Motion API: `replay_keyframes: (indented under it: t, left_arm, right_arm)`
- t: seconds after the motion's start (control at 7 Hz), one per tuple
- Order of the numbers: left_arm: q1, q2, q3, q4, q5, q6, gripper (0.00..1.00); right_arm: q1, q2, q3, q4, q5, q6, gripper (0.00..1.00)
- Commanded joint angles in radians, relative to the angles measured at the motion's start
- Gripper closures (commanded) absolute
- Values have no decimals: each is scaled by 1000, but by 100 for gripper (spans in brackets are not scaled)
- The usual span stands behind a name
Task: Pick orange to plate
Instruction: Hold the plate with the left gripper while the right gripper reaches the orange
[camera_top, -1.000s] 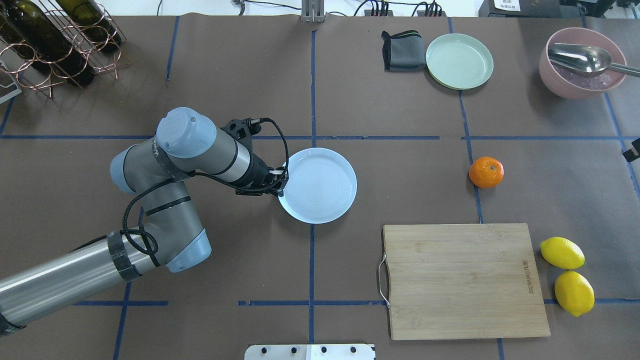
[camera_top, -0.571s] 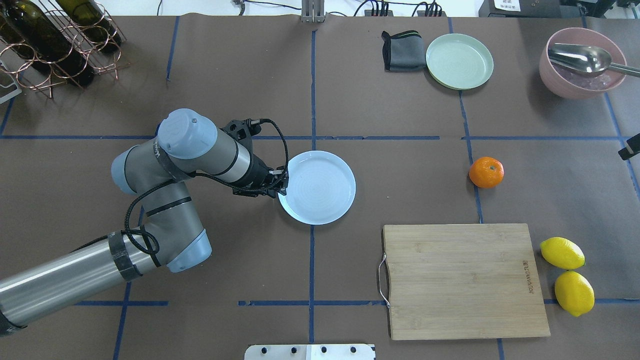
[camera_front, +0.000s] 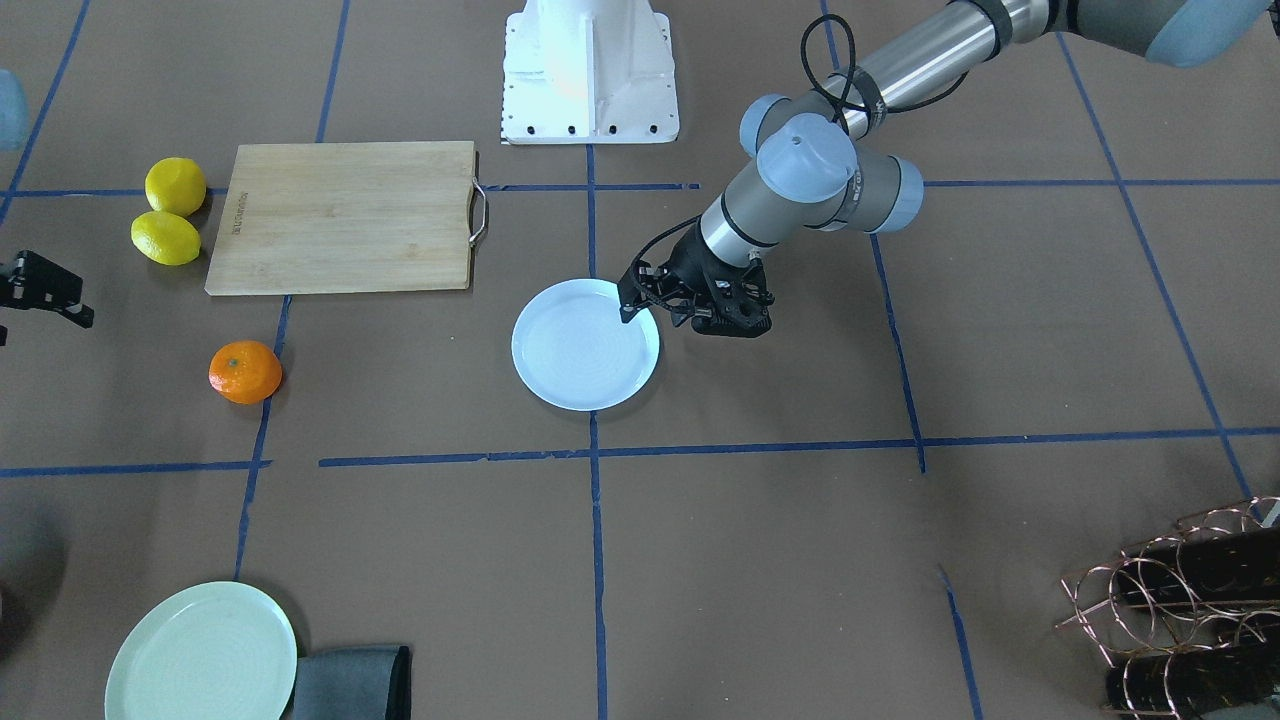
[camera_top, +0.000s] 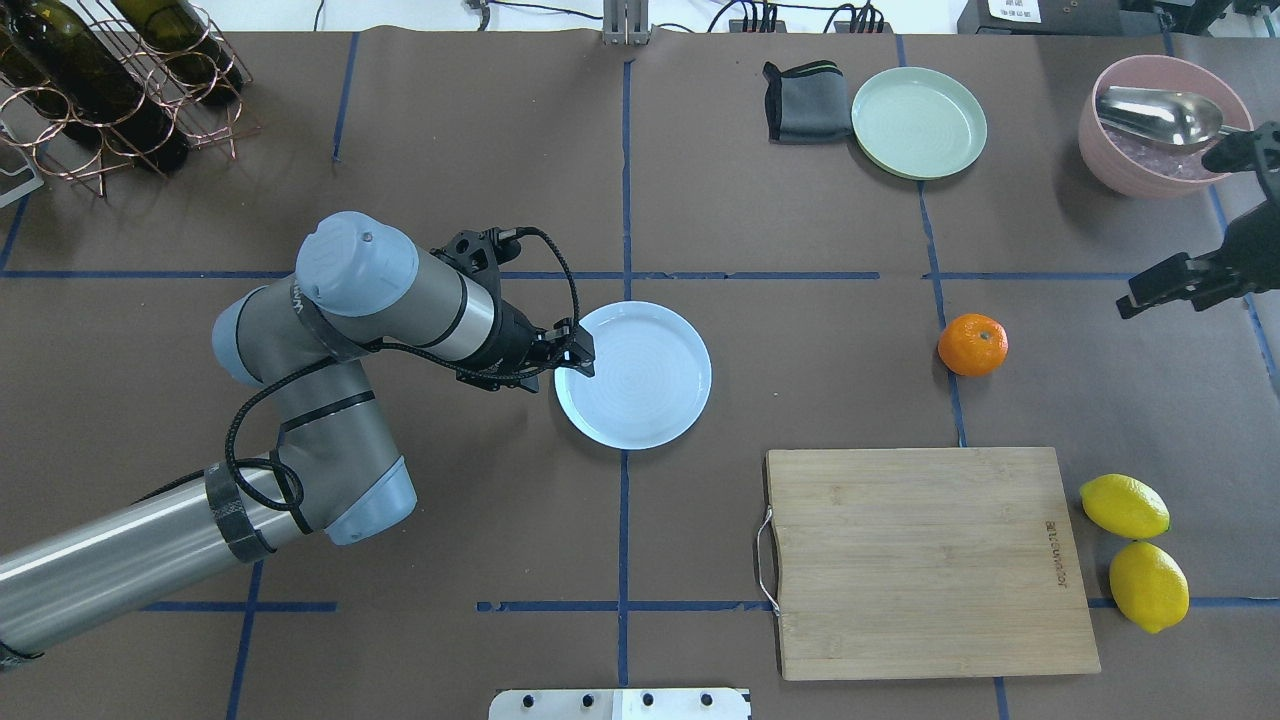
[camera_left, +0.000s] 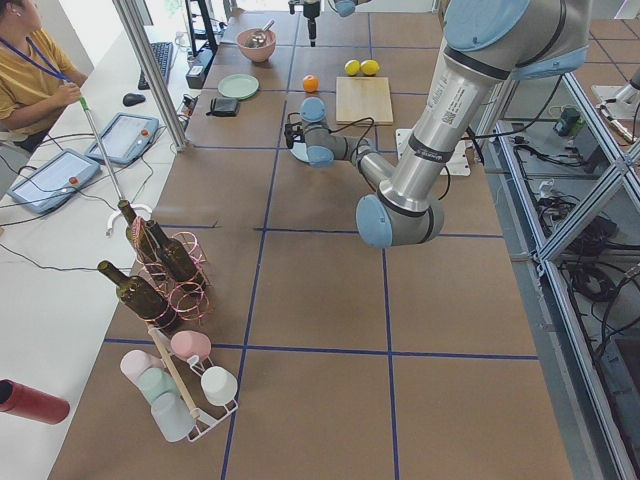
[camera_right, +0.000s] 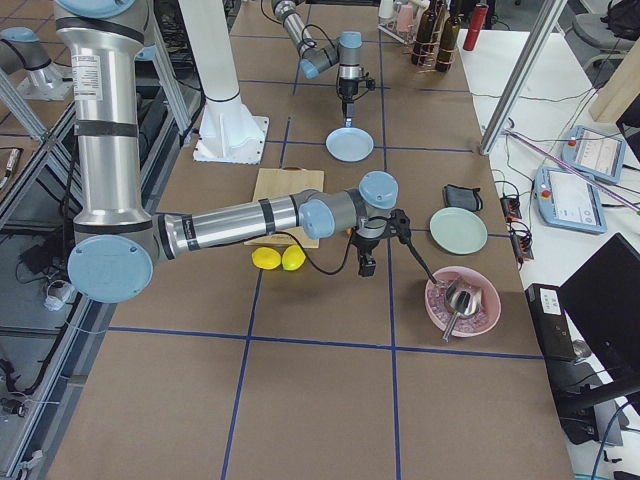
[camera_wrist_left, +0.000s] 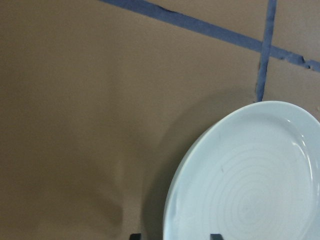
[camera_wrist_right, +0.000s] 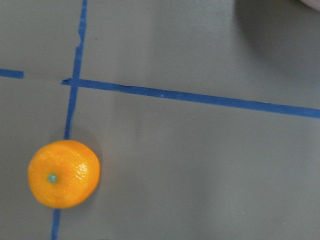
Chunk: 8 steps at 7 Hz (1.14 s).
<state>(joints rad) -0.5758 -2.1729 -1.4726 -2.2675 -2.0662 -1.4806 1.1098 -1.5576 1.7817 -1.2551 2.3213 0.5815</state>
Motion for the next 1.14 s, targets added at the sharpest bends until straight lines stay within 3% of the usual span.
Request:
replay_keyframes:
  t: [0.0, 0.14, 0.43, 0.86, 1.0]
  left_arm:
    - [-3, 2, -12, -1, 0, 0, 21]
    - [-3, 4, -12, -1, 0, 0, 21]
    - [-3, 16, -12, -1, 0, 5, 21]
    - [-3, 16, -14, -1, 0, 3, 19]
    - [-3, 16, -14, -3, 0, 3, 4]
  right_arm:
    - [-112, 57, 1, 102, -83, 213, 0]
    - [-151, 70, -4, 100, -95, 221, 0]
    - [-238, 105, -10, 91, -230, 291, 0]
    - [-278, 110, -18, 65, -308, 299, 0]
    - [-284, 111, -28, 65, -312, 299, 0]
